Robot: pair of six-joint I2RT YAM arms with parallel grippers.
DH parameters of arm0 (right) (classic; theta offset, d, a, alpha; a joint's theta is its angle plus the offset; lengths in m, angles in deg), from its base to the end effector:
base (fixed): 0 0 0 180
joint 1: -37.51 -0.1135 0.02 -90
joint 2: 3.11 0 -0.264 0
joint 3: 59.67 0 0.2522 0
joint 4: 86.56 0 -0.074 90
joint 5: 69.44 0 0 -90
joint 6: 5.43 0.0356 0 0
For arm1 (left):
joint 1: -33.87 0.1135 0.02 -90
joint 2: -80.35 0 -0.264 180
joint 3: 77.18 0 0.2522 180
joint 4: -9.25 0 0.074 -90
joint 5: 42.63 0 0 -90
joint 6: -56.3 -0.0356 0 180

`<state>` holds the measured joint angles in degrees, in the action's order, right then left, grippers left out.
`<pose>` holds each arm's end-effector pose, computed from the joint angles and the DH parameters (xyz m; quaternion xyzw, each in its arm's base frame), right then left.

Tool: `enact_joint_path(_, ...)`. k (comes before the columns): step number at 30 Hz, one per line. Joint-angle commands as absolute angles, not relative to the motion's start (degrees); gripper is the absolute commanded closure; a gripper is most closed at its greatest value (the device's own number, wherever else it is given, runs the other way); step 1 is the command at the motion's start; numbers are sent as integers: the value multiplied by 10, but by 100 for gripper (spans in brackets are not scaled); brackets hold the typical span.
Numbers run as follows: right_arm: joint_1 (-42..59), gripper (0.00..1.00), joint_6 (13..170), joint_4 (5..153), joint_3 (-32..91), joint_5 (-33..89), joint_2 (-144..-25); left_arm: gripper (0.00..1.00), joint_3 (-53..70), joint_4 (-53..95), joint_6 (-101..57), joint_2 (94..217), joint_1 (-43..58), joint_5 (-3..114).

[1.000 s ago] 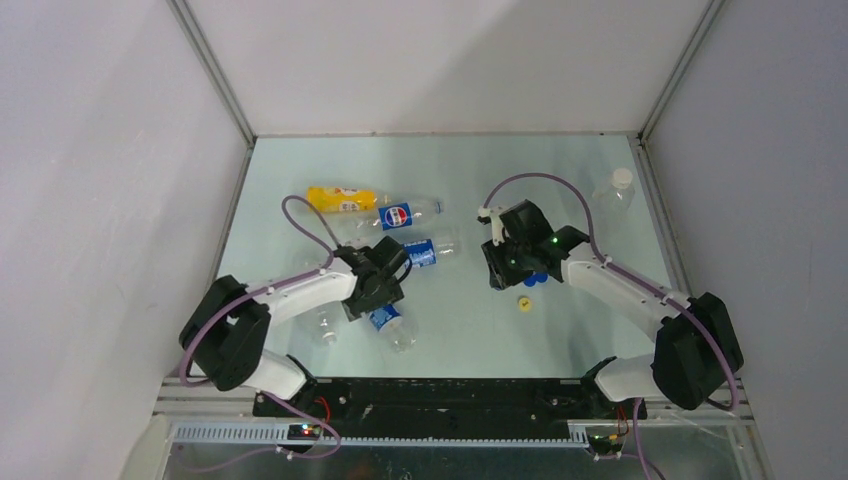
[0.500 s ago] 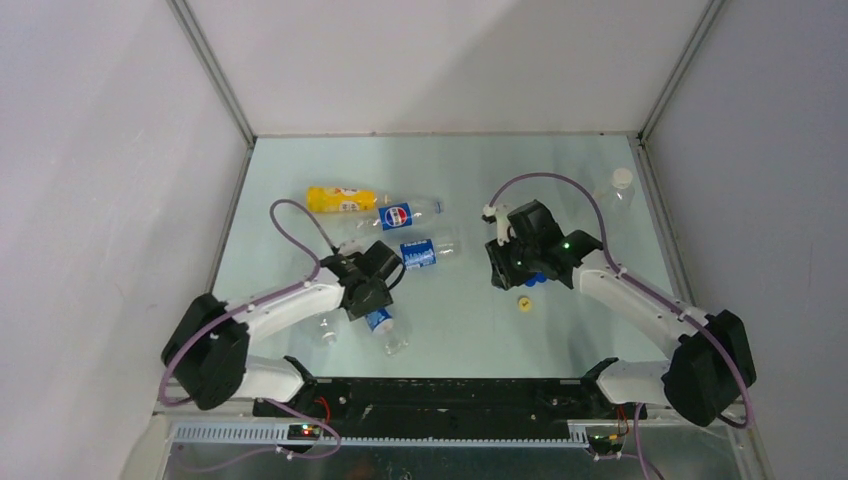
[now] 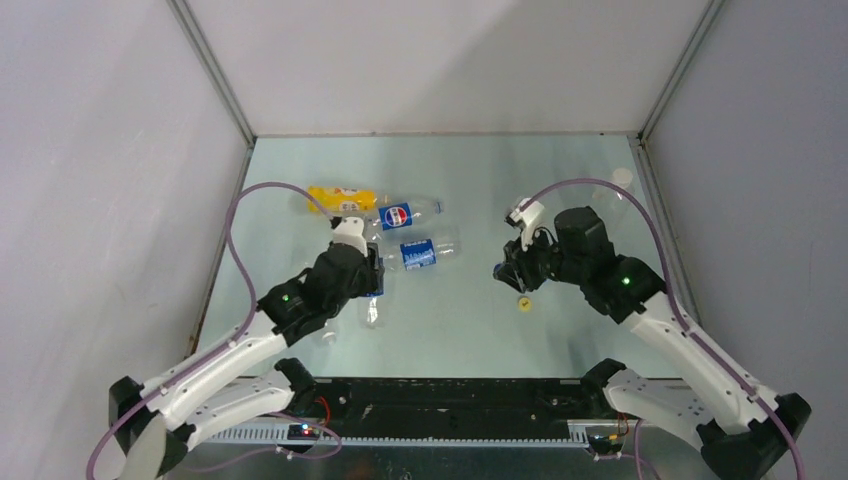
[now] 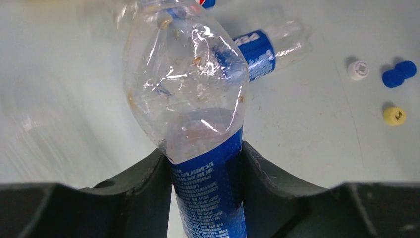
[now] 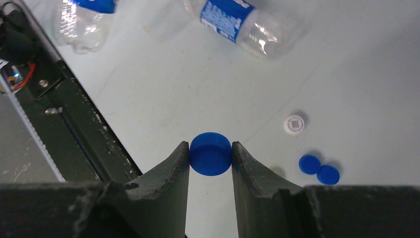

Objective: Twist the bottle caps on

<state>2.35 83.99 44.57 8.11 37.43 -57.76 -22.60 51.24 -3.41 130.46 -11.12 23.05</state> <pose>0.1580 0.1240 0.3230 -0.3338 0.8173 0.2587 0.3919 0.1423 -0.1215 0.2709 0.0198 0.8815 -0.1143 0.4576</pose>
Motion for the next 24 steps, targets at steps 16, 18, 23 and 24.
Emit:
enact_joint_path(16, 21, 90, 583, 491, 120, 574, -499, 50, -267, 301, -623, 1242, -114, 679)
enact_joint_path(18, 21, 90, 547, 471, 137, 590, -509, 50, -256, 318, -657, 1247, -115, 708)
enact_joint_path(23, 20, 93, 476, 460, 165, 649, -528, 50, -243, 350, -701, 1251, -115, 765)
enact_joint_path(24, 20, 93, 469, 460, 169, 658, -531, 50, -242, 353, -706, 1252, -114, 772)
